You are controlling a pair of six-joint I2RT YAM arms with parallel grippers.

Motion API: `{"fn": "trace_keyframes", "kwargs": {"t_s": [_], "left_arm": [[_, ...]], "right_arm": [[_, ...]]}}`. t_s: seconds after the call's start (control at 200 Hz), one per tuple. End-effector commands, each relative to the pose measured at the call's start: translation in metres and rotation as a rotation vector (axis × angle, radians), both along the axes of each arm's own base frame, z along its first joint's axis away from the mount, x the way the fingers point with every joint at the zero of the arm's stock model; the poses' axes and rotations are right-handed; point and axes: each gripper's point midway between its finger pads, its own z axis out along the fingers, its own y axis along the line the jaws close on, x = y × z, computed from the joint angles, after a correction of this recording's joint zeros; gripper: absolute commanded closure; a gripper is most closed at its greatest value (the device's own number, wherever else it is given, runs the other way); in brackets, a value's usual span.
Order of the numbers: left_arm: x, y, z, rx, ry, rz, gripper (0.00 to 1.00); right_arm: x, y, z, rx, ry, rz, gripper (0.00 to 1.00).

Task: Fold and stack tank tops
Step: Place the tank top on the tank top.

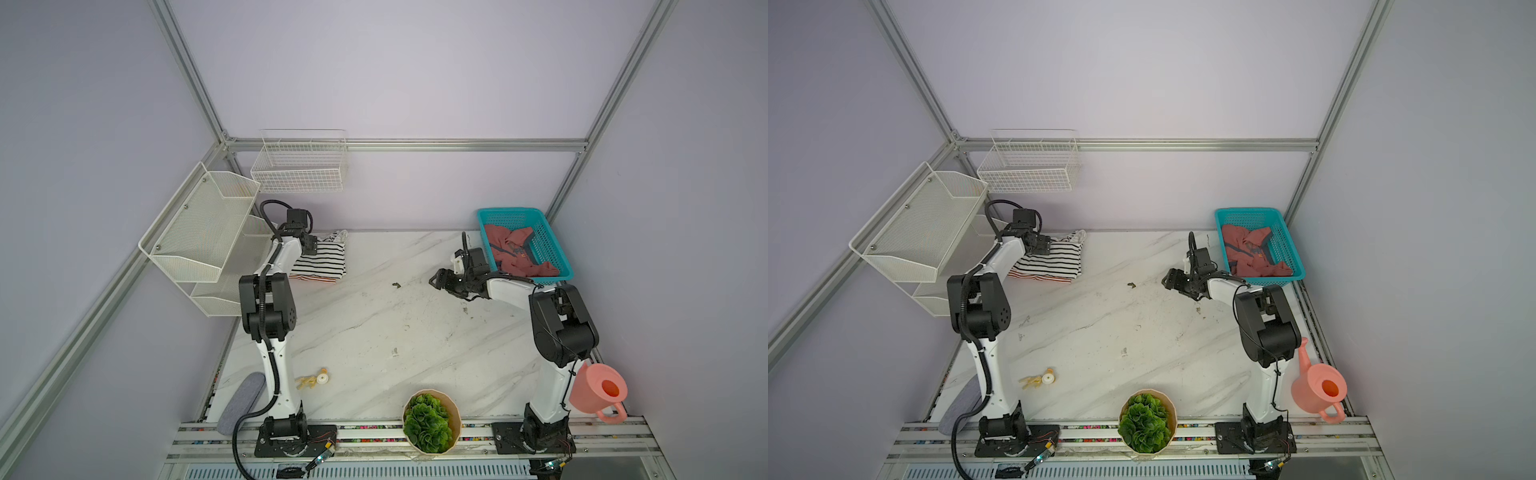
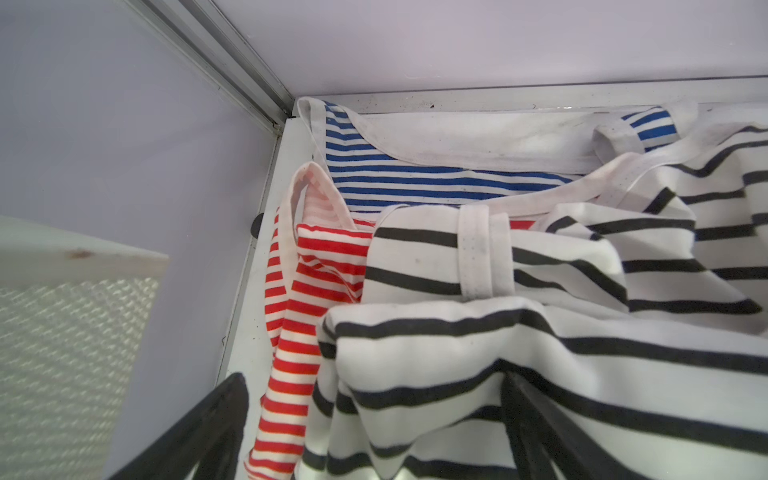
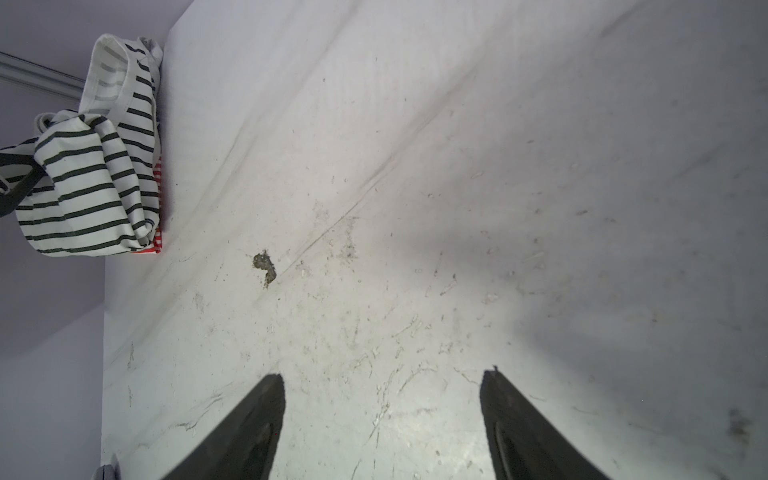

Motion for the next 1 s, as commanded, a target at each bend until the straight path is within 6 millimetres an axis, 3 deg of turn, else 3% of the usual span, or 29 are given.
{"fn": "trace_keyframes", "kwargs": {"t_s": [0.0,0.34,0.605,0.75,0.855,0.995], "left_arm": [[-0.001,0.002,0.064,0.010,-0.131,0.025,0.04],[-0.020,-0.028,0.092,-0.025,-0.171,-0.015,0.00],[-0.035,-0.072,0.086,-0.121,-0.137,-0.084,0.02],[-0.048,-0.108,0.083,-0.196,-0.117,-0.152,0.07],[-0.060,-0.136,0.080,-0.317,-0.103,-0.221,0.17],[-0.074,-0.168,0.075,-0.491,-0.085,-0.257,0.31]], "right_arm": [[-0.008,-0.001,0.006,-0.004,0.007,-0.007,0.22],[-0.011,0.001,0.010,0.011,-0.003,0.005,0.22],[-0.015,0.000,0.014,0.010,-0.010,0.013,0.22],[-0.011,0.000,0.041,0.002,-0.060,0.023,0.23],[-0.002,-0.003,0.071,-0.007,-0.113,0.002,0.23],[0.015,-0.025,0.100,-0.059,-0.171,-0.039,0.28]]}}
